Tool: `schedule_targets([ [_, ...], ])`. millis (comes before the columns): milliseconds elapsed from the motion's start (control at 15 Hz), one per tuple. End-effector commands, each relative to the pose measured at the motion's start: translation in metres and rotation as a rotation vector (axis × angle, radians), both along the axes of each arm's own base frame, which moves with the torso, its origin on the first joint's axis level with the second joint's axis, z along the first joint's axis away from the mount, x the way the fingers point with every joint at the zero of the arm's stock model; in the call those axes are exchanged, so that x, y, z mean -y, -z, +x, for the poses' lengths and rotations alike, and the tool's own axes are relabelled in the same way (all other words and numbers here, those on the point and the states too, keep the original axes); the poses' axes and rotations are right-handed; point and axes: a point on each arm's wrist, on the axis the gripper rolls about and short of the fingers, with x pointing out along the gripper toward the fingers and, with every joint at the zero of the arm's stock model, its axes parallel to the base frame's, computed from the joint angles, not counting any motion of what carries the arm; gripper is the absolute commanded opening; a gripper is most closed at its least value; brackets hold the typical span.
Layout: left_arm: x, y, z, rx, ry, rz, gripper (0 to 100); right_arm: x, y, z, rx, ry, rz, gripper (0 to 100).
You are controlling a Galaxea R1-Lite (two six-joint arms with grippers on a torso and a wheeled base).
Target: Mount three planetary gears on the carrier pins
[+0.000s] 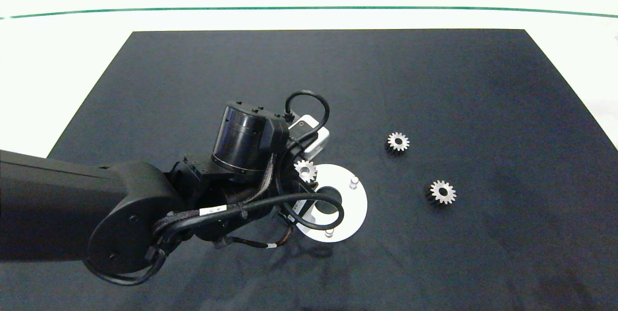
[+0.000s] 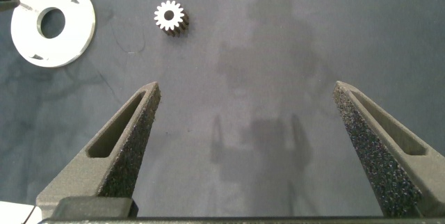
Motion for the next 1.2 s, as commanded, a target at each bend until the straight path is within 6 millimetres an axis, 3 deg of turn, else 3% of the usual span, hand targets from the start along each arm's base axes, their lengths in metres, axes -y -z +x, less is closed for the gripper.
schedule_targets([
  [67, 0.000, 0.009, 0.000, -0.019, 0.000, 0.022, 22, 0.000, 0.001, 0.000, -0.002, -0.001, 0.001, 100],
  [1067, -0.009, 0.012, 0.004, -0.027, -0.028, 0.033, 22, 0.000, 0.001, -0.001, -0.002, -0.002, 0.003, 100],
  [1133, -0.009, 0.013, 0.003, -0.030, -0.026, 0.036, 100, 0.000, 0.001, 0.000, -0.003, -0.002, 0.003, 100],
  [1200, -0.010, 0.014, 0.002, -0.034, -0.026, 0.039, 100, 0.000, 0.001, -0.001, -0.002, -0.002, 0.003, 100],
])
